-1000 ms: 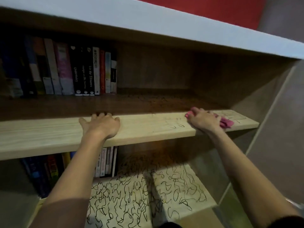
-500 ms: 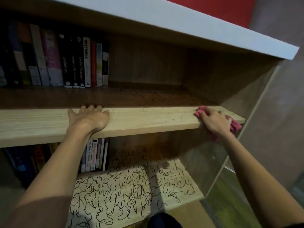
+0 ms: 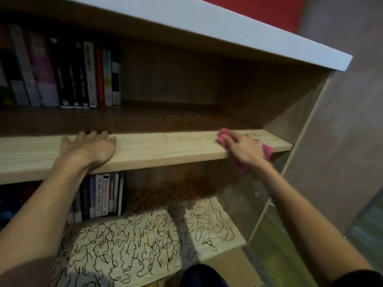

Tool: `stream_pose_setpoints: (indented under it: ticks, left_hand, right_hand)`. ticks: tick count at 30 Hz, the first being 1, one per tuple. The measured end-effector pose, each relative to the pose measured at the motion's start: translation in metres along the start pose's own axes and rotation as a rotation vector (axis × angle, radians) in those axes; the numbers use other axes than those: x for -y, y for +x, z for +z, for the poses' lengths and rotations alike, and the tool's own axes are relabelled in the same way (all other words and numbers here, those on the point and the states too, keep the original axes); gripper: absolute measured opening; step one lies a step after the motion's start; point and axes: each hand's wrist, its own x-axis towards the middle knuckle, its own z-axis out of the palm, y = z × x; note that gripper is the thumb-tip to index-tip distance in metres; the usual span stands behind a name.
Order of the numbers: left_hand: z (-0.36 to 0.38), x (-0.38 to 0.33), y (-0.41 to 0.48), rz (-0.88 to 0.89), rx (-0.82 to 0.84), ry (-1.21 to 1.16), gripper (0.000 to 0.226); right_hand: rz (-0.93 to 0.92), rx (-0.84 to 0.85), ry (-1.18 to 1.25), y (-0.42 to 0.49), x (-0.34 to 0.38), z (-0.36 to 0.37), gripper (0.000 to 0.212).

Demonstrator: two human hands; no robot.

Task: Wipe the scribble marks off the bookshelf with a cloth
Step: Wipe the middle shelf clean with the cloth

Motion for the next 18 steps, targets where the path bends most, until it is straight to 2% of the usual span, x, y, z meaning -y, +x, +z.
stream_pose_setpoints:
  ticks: [2,4,8,10,11,13,18]
  left_hand:
    - [-0.001,-0.002,-0.002,-0.038,0.009,0.004,0.054]
    - [-0.003,-0.018,-0.003,-0.061,0.019,-0.003,0.053]
    - [-0.001,-0.085,-0.010,0.124,0.054,-0.079,0.054]
    - [0.008,-0.103,-0.012,0.144,0.024,-0.059,0.056]
    - [0.012,-0.104,-0.011,0.141,0.007,-0.031,0.057]
    - [0.017,-0.100,-0.006,0.133,-0.006,0.007,0.059]
    - [0.017,-0.102,-0.009,0.124,0.009,0.034,0.058]
  right_hand:
    - [0.184,-0.013,-0.026,0.021,-0.015,-0.004,0.042]
    - [0.168,0.027,-0.078,0.026,0.012,0.006,0.040]
    - [-0.314,0.127,-0.032,-0.020,0.096,0.032,0.042]
    - [-0.437,0.135,-0.026,-0.039,0.093,0.021,0.043]
    - [-0.444,0.154,-0.020,-0.038,0.076,0.013,0.043]
    - [-0.352,0.162,-0.015,-0.023,0.032,-0.002,0.043]
    - [0.121,0.093,-0.102,0.043,-0.078,-0.027,0.046]
